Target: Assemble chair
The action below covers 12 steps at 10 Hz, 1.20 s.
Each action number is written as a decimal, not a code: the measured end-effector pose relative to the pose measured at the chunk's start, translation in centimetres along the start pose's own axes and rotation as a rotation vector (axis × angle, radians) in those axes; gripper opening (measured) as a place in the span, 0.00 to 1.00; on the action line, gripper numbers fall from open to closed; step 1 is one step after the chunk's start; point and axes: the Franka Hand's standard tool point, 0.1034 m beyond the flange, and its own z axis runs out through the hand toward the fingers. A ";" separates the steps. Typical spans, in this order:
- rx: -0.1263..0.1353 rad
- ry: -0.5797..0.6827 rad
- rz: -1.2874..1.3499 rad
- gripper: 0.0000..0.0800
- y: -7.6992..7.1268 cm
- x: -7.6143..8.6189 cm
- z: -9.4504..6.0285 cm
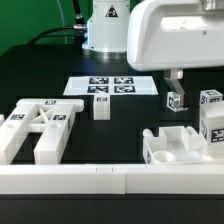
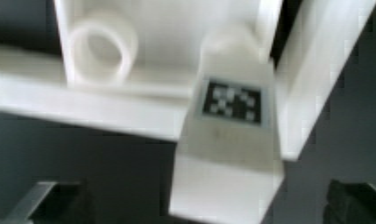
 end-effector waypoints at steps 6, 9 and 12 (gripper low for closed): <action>0.019 -0.204 0.000 0.81 -0.2 -0.2 1.3; 0.018 -0.212 -0.001 0.81 -0.2 -0.4 1.8; 0.019 -0.214 -0.001 0.49 -0.3 -0.5 1.9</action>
Offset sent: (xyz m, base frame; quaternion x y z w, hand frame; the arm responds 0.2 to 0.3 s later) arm 0.0089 -0.0045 -0.0086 0.0145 -0.0699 -0.0043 0.9974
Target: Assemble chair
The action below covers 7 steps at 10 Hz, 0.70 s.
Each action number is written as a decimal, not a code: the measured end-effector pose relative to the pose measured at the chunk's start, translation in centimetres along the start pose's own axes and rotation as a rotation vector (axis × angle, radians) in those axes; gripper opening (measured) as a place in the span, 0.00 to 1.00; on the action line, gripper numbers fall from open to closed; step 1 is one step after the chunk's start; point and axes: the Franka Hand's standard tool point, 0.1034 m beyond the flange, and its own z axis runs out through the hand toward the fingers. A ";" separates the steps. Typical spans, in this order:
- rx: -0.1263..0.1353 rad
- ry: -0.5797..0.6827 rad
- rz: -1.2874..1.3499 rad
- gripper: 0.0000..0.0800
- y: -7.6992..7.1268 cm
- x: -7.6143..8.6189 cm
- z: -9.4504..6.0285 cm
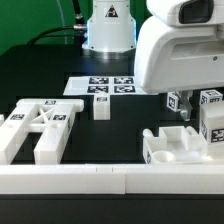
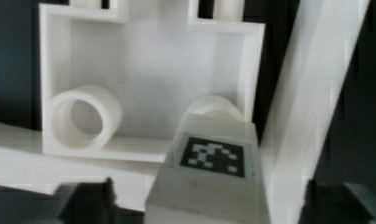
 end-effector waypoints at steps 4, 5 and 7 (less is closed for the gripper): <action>0.001 0.001 0.031 0.37 0.0 0.0 -0.1; 0.005 0.007 0.087 0.37 -0.1 0.1 0.0; 0.008 0.031 0.331 0.37 -0.3 0.0 0.0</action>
Offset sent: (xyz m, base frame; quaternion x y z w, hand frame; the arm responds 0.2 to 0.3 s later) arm 0.0000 0.0000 0.0000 0.0000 0.0000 0.0000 1.0000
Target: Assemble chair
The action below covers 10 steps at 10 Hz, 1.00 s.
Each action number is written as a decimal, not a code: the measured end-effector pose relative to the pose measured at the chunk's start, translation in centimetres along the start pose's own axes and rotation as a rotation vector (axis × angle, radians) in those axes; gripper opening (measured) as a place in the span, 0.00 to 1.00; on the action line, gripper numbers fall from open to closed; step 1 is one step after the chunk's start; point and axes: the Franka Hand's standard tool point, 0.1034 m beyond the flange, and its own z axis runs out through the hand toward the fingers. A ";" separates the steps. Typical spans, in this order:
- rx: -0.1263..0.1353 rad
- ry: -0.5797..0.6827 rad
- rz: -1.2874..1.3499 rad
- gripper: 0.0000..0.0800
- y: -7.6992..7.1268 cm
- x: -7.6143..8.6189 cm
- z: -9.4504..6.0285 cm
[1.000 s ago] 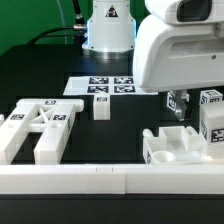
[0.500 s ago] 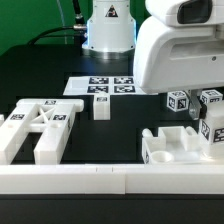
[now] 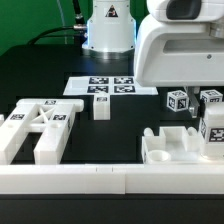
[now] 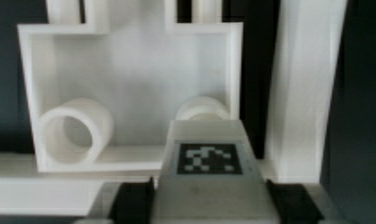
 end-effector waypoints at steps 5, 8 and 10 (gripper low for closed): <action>0.045 0.016 0.525 0.37 -0.6 0.2 0.2; 0.063 0.016 0.800 0.37 -0.8 0.4 0.2; 0.062 0.015 0.830 0.40 -0.9 0.4 0.3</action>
Offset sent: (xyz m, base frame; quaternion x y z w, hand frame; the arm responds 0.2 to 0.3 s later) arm -0.0042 -0.0005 -0.0101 0.0167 -0.0165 0.2680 0.9631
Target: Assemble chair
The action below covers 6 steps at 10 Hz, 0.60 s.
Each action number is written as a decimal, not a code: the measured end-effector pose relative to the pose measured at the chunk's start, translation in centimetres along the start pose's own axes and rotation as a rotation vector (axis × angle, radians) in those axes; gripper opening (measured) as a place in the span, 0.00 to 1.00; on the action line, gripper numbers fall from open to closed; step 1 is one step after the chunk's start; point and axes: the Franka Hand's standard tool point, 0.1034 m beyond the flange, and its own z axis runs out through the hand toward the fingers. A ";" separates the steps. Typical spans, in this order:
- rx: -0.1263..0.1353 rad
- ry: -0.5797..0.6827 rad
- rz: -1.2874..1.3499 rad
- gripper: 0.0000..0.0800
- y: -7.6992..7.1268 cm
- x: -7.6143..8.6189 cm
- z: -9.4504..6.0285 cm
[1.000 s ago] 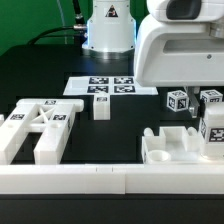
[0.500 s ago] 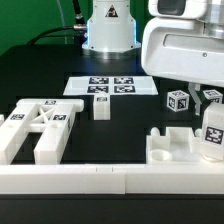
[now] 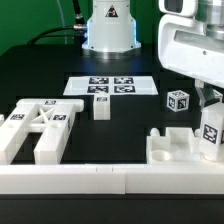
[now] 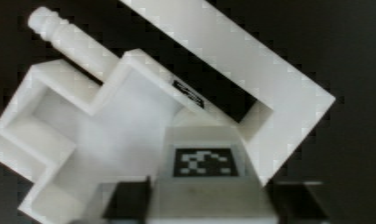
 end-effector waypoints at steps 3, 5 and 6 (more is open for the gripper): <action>0.005 0.006 -0.173 0.77 -0.1 0.1 0.0; 0.003 0.006 -0.300 0.80 0.0 0.1 0.1; 0.002 0.006 -0.371 0.81 0.0 0.2 0.1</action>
Offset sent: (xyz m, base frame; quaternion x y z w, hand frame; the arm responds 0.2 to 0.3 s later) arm 0.0000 0.0000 0.0000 0.0000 0.0000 -0.1296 0.9916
